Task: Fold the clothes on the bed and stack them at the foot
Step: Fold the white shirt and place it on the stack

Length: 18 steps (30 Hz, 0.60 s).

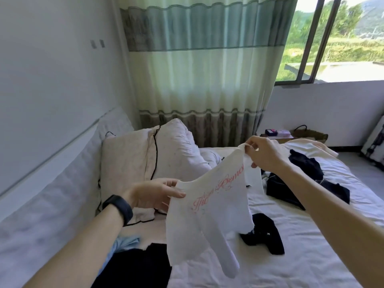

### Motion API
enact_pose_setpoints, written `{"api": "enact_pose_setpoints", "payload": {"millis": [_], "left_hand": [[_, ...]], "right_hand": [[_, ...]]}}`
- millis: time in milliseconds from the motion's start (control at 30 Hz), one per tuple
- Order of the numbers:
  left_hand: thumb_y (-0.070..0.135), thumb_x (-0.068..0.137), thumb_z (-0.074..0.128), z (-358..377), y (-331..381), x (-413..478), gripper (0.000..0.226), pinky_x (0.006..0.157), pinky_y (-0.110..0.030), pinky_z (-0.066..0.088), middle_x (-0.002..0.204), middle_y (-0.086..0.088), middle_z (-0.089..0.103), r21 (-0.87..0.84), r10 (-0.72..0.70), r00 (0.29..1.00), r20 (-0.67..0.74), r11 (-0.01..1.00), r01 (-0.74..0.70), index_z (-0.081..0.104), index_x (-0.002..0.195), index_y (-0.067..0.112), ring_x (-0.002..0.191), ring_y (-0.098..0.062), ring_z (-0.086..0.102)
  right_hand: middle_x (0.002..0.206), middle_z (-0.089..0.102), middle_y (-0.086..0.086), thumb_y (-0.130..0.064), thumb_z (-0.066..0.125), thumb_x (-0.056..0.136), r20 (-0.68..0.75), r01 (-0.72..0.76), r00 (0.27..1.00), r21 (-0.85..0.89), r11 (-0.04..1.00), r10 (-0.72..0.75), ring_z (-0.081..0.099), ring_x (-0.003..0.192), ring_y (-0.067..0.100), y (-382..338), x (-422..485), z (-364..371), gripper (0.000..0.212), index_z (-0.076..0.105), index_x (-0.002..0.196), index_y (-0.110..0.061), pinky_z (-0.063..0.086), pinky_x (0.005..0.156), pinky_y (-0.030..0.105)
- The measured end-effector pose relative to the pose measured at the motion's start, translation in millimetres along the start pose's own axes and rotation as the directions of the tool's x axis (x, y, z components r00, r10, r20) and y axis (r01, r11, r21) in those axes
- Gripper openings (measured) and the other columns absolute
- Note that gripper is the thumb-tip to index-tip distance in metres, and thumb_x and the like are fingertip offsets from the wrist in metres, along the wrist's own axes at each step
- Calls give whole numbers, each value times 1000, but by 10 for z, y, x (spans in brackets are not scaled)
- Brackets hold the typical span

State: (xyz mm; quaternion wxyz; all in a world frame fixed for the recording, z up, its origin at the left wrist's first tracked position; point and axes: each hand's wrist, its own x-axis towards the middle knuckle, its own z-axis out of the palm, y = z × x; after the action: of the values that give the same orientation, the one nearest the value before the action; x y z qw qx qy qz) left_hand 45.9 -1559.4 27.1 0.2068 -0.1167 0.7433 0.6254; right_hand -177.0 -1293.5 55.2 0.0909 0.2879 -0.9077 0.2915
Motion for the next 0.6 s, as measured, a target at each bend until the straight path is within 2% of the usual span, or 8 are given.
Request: {"api": "enact_pose_setpoints", "payload": {"millis": [100,167,233,333,533,600], "left_hand": [[15,81,75,158,-161,130,42,92,-40,54,117,-17,68,-134,1,1000,-5,991,-2,65,121,10,103,-29,67],[10,81,72,255,-295,206,29,90,-40,52,111,-16,67,-217,6,1000,26,976,0,70,109,12,98,-28,66],[10,81,71,331,-446,274,25,92,-42,51,112,-16,68,-258,-8,999,34,966,17,72,106,14,100,-30,66],[9,83,72,415,-670,372,25,88,-41,57,115,-18,69,-310,-32,997,69,949,52,74,107,13,102,-30,69],[12,70,86,454,-879,451,35,78,-37,58,105,-15,72,-400,-4,992,129,915,56,75,103,12,92,-27,72],[14,64,91,447,-880,454,42,74,-37,59,98,-16,69,-374,-12,992,123,926,57,65,96,4,85,-28,71]], "right_hand": [[77,69,-10,-36,53,100,50,-48,998,85,995,44,65,46,1,154,-85,229,24,57,77,-34,40,52,27],[83,68,-4,-31,53,101,84,-88,994,152,984,76,68,48,7,235,-169,374,24,58,78,-30,45,53,29],[82,69,-5,-29,52,101,100,-102,991,146,984,88,67,48,5,305,-282,478,24,59,78,-30,45,53,29],[75,70,-10,-27,52,100,96,-101,991,120,988,90,65,46,1,392,-437,574,25,60,77,-32,41,55,27],[58,68,-14,-25,51,101,144,-168,979,159,973,146,65,53,-1,486,-635,712,25,63,81,-33,40,56,27],[58,68,-11,-24,53,101,159,-174,977,182,968,146,65,54,0,492,-705,756,23,64,81,-31,40,55,25]]}}
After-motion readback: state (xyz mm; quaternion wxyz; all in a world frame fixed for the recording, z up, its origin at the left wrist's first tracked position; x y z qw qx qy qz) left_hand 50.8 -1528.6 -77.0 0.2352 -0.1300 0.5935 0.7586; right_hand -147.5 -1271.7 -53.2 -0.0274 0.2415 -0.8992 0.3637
